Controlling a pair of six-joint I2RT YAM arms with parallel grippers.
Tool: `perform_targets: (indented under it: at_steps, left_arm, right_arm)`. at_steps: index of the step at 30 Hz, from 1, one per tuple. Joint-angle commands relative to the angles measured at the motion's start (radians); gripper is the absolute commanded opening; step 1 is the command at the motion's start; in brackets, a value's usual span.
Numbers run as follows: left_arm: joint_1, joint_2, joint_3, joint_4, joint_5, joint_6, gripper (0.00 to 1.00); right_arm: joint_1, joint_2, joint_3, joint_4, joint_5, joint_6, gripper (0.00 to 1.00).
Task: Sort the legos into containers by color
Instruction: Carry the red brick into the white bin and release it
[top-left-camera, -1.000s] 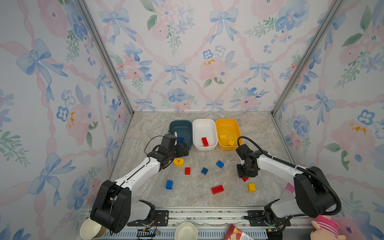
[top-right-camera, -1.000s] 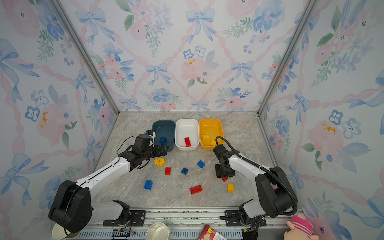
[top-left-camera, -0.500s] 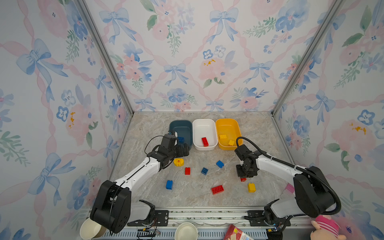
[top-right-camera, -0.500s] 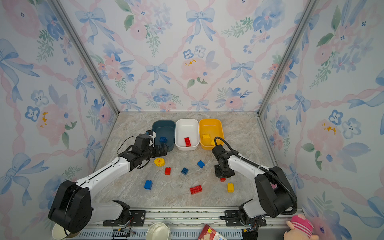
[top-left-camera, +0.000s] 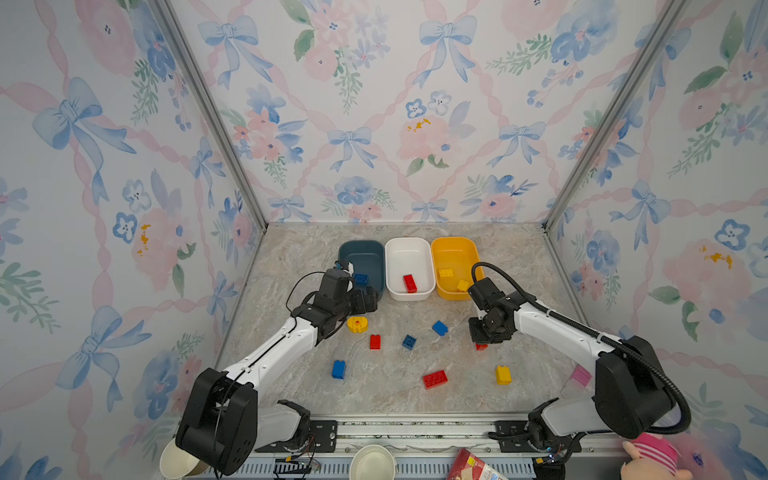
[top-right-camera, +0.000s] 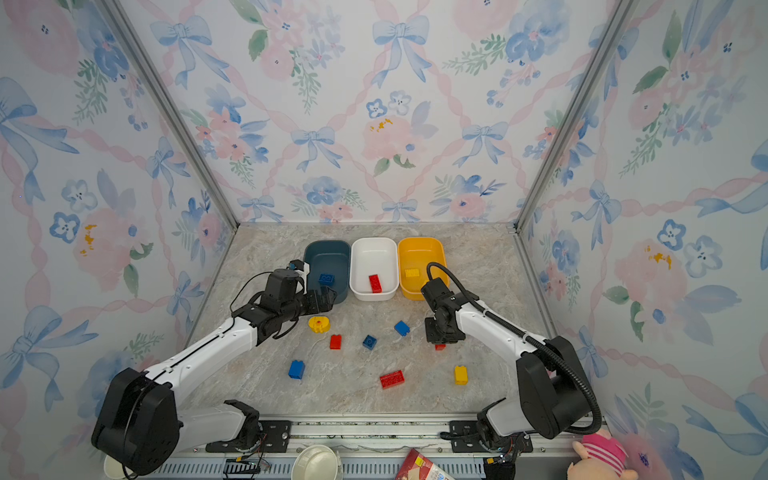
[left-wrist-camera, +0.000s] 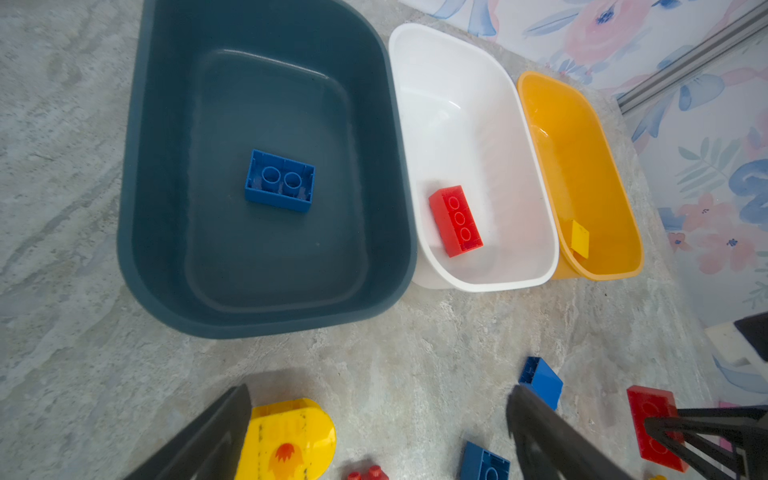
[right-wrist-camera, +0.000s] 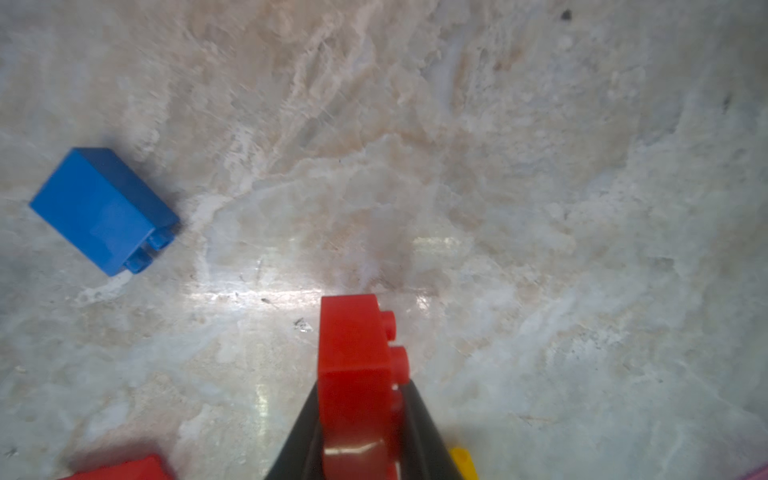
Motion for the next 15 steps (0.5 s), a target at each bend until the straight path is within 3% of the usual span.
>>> perform_targets:
  at_steps: [1, 15]
  left_arm:
    - [0.009, -0.027, -0.021, 0.005, 0.009, 0.006, 0.98]
    - [0.008, -0.074, -0.061, 0.005, 0.002, -0.023, 0.98]
  right_arm:
    - [0.019, -0.010, 0.071, -0.027, -0.010, 0.014, 0.19]
    - [0.065, 0.187, 0.391, 0.030, -0.047, -0.007, 0.19]
